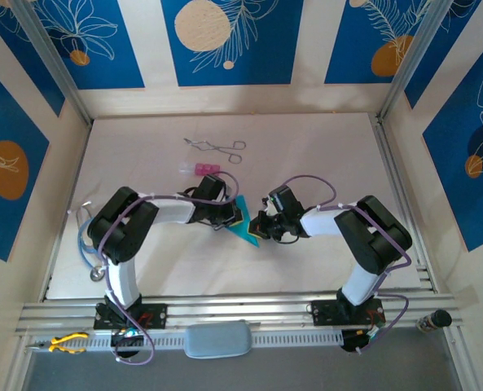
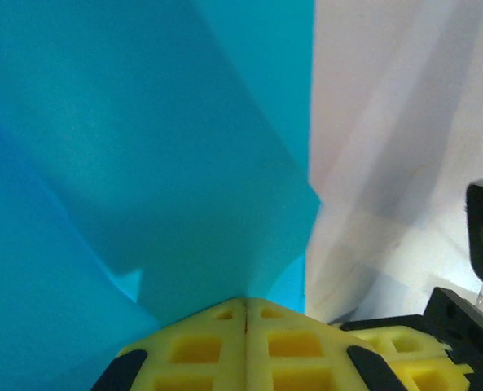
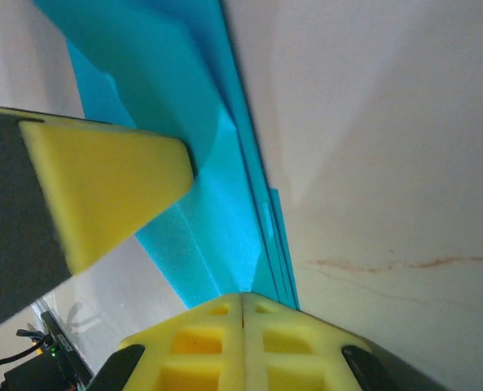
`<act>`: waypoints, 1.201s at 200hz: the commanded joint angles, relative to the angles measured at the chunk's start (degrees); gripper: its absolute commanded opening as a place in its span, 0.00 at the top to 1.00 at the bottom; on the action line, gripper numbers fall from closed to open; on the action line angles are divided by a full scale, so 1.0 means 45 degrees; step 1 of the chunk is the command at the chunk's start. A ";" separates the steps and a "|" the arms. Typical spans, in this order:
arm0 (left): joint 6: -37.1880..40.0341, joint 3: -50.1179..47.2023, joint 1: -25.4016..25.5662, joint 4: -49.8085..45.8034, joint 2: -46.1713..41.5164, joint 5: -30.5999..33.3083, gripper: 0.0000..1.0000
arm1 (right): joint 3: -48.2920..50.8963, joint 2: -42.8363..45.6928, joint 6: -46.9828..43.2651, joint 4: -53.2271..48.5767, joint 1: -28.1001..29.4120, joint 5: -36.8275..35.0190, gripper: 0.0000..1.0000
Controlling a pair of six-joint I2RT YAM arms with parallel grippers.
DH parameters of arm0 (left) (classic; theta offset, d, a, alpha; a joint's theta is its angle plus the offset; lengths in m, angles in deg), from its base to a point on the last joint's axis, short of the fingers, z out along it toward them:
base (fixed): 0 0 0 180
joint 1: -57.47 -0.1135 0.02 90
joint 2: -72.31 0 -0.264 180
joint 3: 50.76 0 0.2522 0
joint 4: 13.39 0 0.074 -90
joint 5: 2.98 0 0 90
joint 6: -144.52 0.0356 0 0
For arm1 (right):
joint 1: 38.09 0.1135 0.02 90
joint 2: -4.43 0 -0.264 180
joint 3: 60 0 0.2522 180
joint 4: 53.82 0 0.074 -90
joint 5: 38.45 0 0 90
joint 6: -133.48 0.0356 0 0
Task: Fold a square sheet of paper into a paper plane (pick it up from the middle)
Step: Fourth fold the wing at the center of the table.
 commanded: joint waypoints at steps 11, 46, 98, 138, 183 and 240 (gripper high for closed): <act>0.0497 0.0248 -0.0658 -0.0681 0.0290 0.0471 0.94 | 0.0426 -0.0488 -0.0447 -0.2529 -0.0091 -0.0910 1.00; 0.0859 0.0451 -0.1194 -0.1020 0.0397 0.0490 0.94 | 0.0434 -0.0437 -0.0620 -0.2818 -0.0110 -0.1069 1.00; 0.1611 0.1004 -0.2027 -0.1757 0.0808 0.0603 0.95 | 0.0421 -0.0432 -0.0747 -0.2940 -0.0156 -0.1079 1.00; 0.1993 0.1101 -0.2693 -0.1977 0.0974 0.0588 0.95 | 0.0427 -0.0485 -0.0803 -0.2942 -0.0208 -0.1001 1.00; 0.2371 0.1520 -0.3274 -0.2185 0.1111 0.0407 0.95 | 0.0452 -0.0522 -0.0895 -0.2908 -0.0247 -0.0924 1.00; 0.2629 0.2198 -0.3511 -0.2475 0.0583 -0.0009 0.94 | 0.0407 -0.0730 -0.0982 -0.2774 -0.0267 -0.0601 1.00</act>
